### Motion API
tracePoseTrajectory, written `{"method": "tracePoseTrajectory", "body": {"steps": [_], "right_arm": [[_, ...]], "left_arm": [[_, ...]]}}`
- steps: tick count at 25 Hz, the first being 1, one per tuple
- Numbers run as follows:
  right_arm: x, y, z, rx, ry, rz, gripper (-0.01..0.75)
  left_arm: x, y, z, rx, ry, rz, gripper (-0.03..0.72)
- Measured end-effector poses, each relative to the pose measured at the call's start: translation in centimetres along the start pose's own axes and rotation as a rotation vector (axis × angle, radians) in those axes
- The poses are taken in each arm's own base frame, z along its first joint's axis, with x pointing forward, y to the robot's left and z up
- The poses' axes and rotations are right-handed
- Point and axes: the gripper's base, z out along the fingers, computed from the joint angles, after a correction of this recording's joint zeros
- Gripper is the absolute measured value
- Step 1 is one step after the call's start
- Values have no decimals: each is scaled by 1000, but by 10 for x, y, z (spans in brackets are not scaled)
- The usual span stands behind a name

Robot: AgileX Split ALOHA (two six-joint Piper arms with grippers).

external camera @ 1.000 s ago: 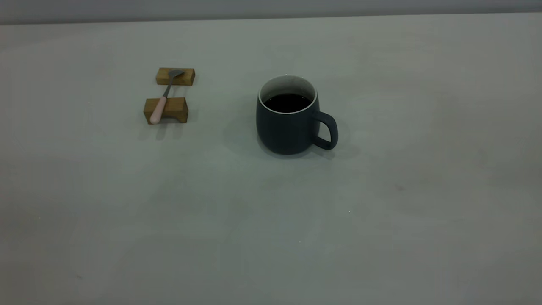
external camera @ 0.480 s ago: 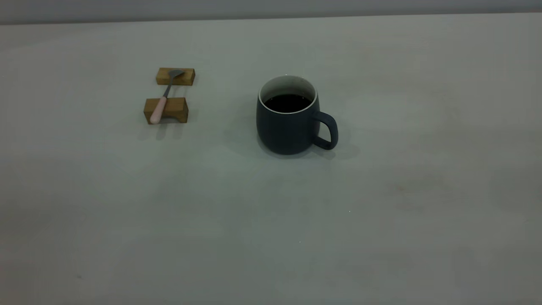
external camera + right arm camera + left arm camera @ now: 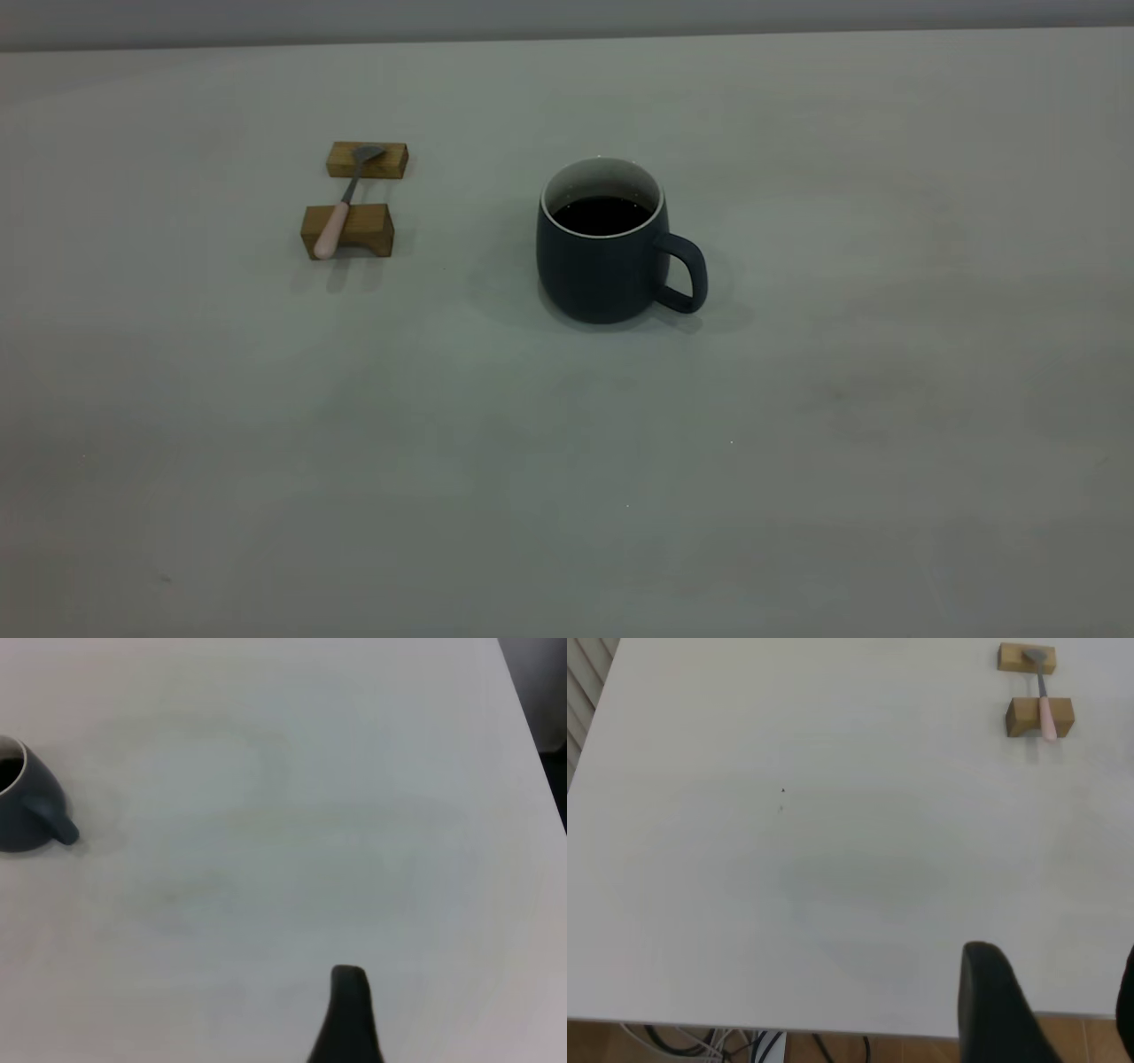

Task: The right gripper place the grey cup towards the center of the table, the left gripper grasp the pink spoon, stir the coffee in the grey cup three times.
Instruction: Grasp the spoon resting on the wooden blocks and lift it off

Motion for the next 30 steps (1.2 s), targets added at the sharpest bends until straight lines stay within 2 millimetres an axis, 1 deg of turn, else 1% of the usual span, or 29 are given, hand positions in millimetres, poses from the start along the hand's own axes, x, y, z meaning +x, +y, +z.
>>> {"method": "tracePoseTrajectory", "body": {"steps": [11,21,25,30], "right_arm": [[1,0,-1,2,-7,0,672],[1,1,-1,-3,-9,-35,670],[1,1,-1,-5,-9,-36,629],[1,1,-1,-5,-9,-36,517]], "left_arm": [[0,0,0,0,0,0,410],[0,0,0,0,0,0,410],[0,0,0,0,0,0,410],[0,0,0,0,0,0,410]]}}
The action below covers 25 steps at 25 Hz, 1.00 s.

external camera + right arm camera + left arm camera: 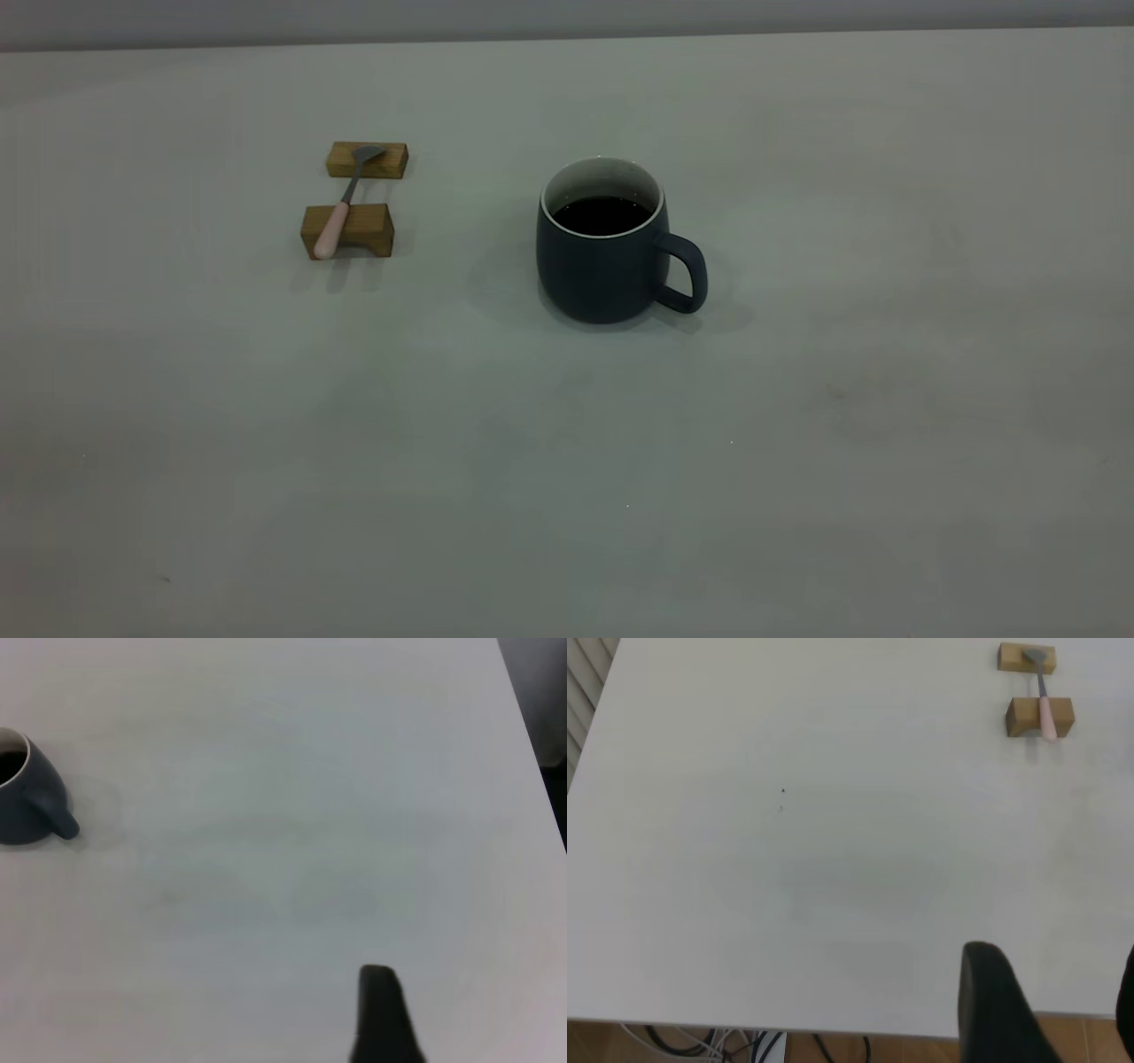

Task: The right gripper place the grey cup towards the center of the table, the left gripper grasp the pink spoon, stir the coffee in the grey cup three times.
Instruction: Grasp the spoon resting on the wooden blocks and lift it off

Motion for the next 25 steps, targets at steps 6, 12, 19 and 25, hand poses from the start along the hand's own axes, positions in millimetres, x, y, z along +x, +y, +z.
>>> {"method": "tracePoseTrajectory", "body": {"steps": [6,12,19,25], "right_arm": [[0,0,0,0,0,0,387],[0,0,0,0,0,-1,276],[0,0,0,0,0,-1,222],[0,0,0,0,0,-1,222]], "left_arm": [[0,0,0,0,0,0,410],[0,0,0,0,0,0,410],[0,2,0,-19,-2,-21,410],[-26,3,9,-63,49,-68,531]]}}
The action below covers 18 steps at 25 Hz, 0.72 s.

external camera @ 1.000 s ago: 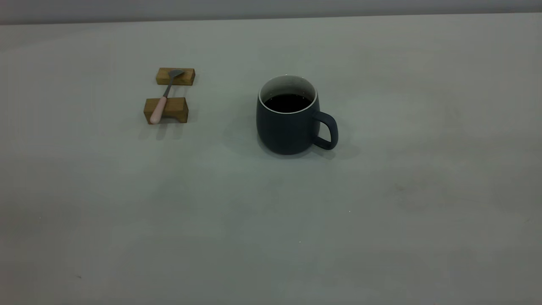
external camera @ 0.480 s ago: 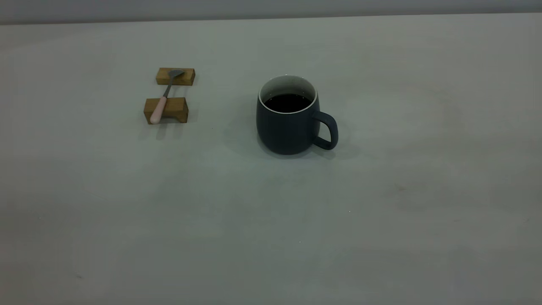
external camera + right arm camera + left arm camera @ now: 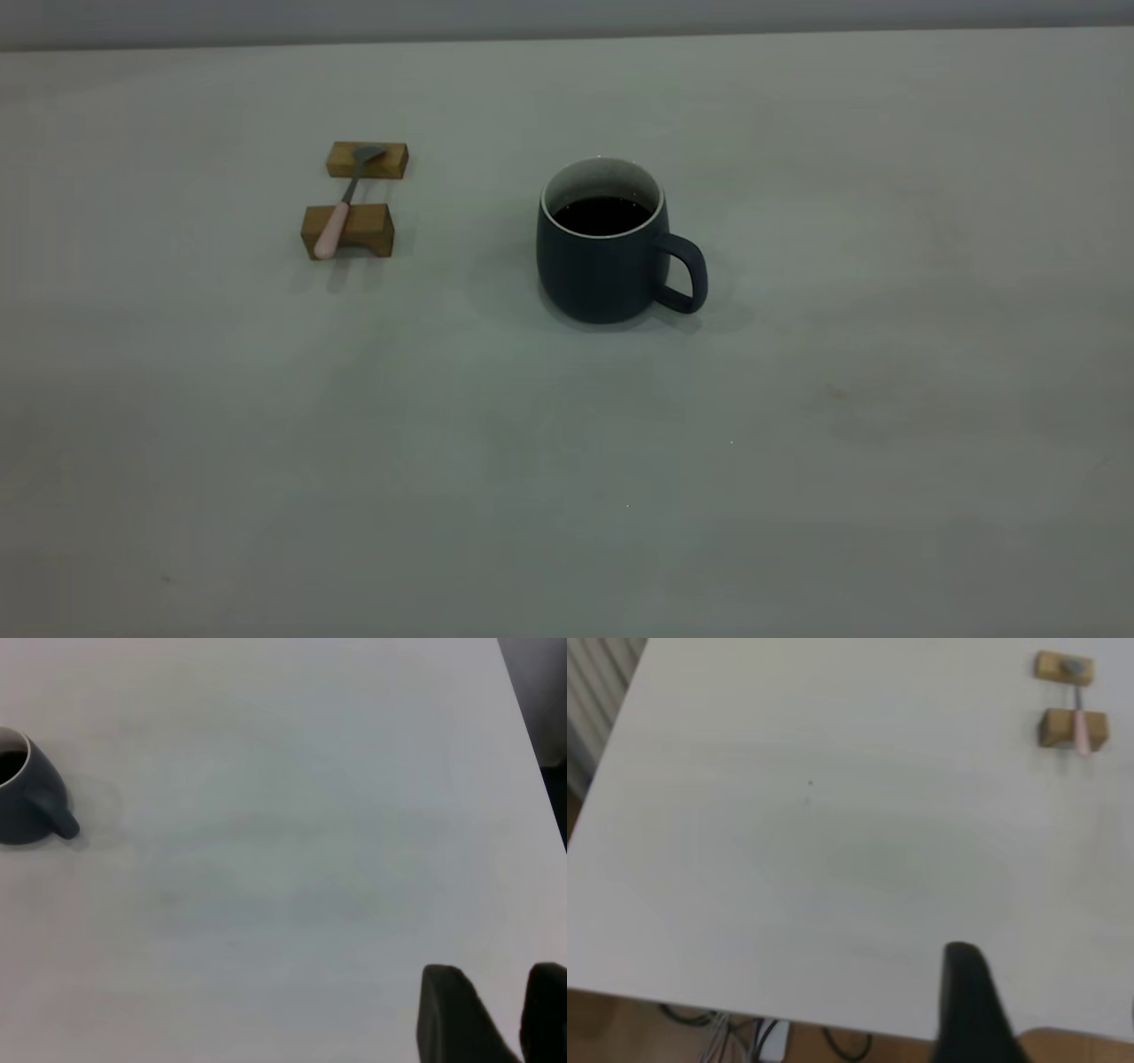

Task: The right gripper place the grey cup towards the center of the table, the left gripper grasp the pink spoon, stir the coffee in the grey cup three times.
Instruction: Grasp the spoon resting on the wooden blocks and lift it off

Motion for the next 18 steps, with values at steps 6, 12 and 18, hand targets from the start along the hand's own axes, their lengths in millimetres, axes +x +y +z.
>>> {"method": "tracePoseTrajectory", "body": {"steps": [6,12,18], "right_arm": [[0,0,0,0,0,0,228],[0,0,0,0,0,0,228],[0,0,0,-1,0,0,228]], "left_arm": [[-58,-19,62,11,115,34,680],[-95,-45,142,83,277,-44,678],[-119,-77,215,135,440,15,676]]}}
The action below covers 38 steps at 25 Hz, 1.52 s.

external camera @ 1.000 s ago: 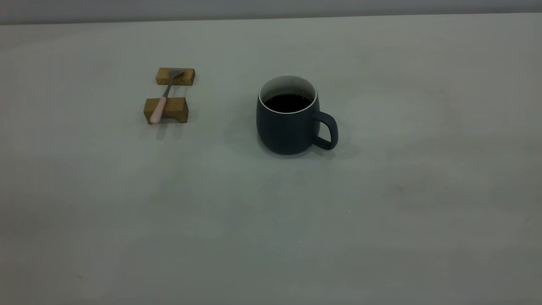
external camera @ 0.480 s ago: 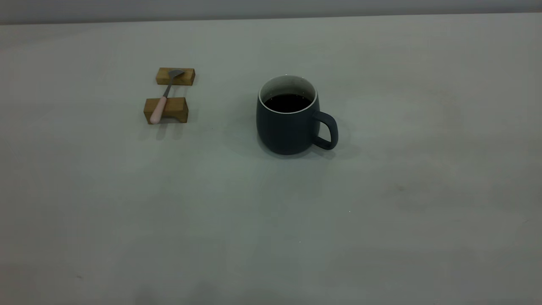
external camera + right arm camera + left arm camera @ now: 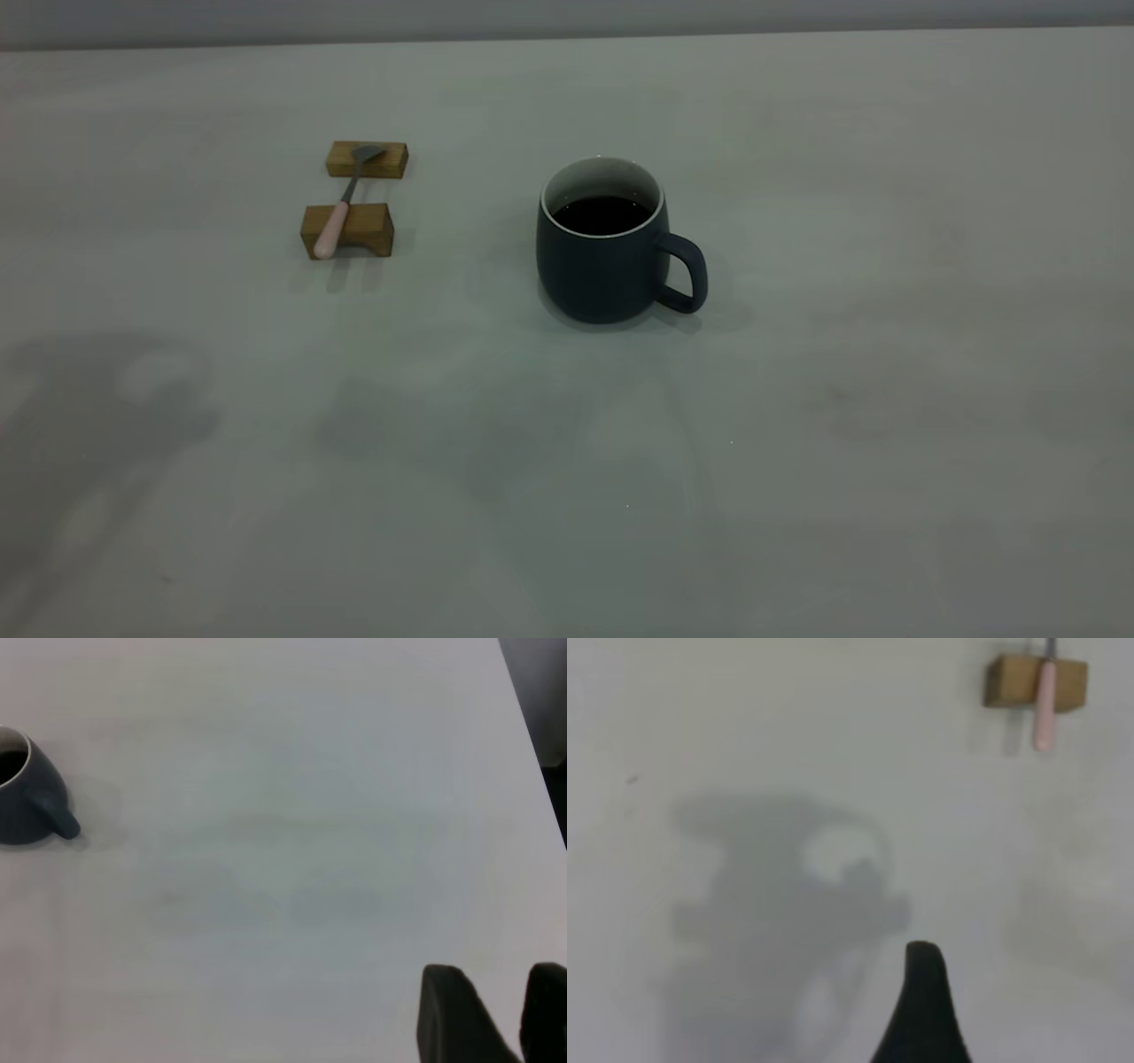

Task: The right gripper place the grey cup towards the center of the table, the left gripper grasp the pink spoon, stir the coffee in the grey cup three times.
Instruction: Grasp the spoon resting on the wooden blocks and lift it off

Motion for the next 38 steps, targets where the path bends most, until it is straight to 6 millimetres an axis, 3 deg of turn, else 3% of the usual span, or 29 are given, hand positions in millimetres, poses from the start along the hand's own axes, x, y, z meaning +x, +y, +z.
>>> {"method": "tracePoseTrajectory", "body": {"steps": [4,7,14,21,28,33,38], "right_arm": [[0,0,0,-1,0,0,228],[0,0,0,-1,0,0,228],[0,0,0,-1,0,1,228],[0,0,0,-2,0,1,228],[0,0,0,-2,0,1,228],[0,0,0,-2,0,1,232],[0,0,0,-2,0,1,235]], "left_arm": [[-24,-25,45,10,86,68,672],[-26,-42,81,13,156,115,666],[-28,-60,152,10,204,152,660],[-37,-70,202,6,233,165,639],[-37,-72,237,-1,260,166,605],[-38,-73,251,0,264,161,467],[-40,-74,252,0,266,152,147]]}}
